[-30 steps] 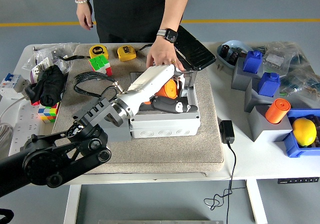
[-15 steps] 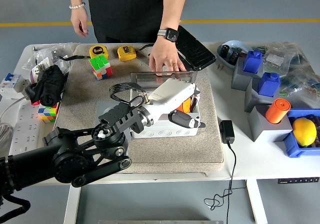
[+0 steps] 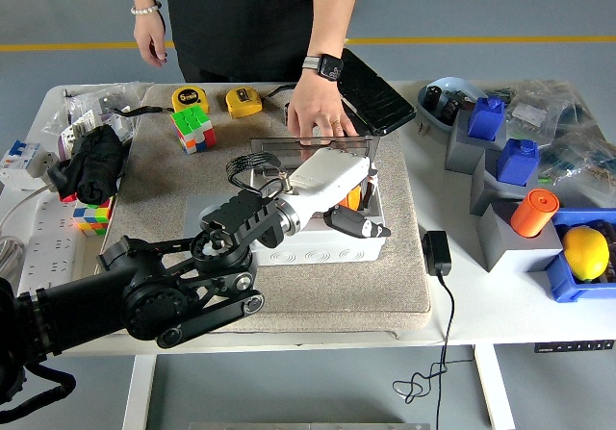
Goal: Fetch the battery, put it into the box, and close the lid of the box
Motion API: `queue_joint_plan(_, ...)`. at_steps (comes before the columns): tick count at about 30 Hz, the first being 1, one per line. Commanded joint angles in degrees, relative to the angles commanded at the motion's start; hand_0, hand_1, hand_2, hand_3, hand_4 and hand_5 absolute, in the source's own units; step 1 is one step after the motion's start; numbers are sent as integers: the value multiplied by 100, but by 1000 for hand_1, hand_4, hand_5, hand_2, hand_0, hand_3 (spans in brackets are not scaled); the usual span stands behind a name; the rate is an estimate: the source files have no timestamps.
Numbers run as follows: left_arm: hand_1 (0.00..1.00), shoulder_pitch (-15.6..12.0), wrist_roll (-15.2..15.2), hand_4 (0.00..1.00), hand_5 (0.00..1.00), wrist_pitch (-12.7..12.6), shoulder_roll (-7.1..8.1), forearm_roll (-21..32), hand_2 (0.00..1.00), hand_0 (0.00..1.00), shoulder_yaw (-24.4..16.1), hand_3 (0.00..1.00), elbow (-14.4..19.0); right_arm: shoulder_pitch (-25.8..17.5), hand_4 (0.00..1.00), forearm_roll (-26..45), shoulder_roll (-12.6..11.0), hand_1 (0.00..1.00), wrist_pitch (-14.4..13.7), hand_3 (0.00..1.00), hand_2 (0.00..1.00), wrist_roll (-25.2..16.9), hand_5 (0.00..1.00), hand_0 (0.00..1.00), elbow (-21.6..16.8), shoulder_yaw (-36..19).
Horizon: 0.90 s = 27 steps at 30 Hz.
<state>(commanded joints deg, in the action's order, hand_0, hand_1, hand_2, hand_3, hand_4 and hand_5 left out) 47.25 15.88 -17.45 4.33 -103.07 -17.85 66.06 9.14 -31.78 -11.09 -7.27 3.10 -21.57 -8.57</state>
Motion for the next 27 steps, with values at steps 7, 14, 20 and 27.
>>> queue_joint_plan(7, 127, -51, -23, 998, 527, 38, 17, 131, 232, 126, -73, 440, -35, 0, 928, -41, 6, 621, 1, 545, 600, 0, 461, 601, -23, -43)
queue_joint_plan(14, 179, -49, -46, 998, 543, 54, 21, 204, 263, 119, -116, 459, -87, 11, 928, -87, 1, 621, 1, 545, 600, -2, 461, 601, -45, -88)
queue_joint_plan(20, 179, -70, -101, 998, 543, 46, 33, 201, 263, 119, -218, 459, -51, 3, 928, -90, 3, 621, 4, 545, 600, -3, 460, 601, -41, -85)
queue_joint_plan(27, 489, -86, -219, 998, 573, -19, 43, 244, 445, 270, -300, 514, -28, 6, 927, -94, 5, 621, 3, 545, 600, -8, 458, 601, -43, -81)
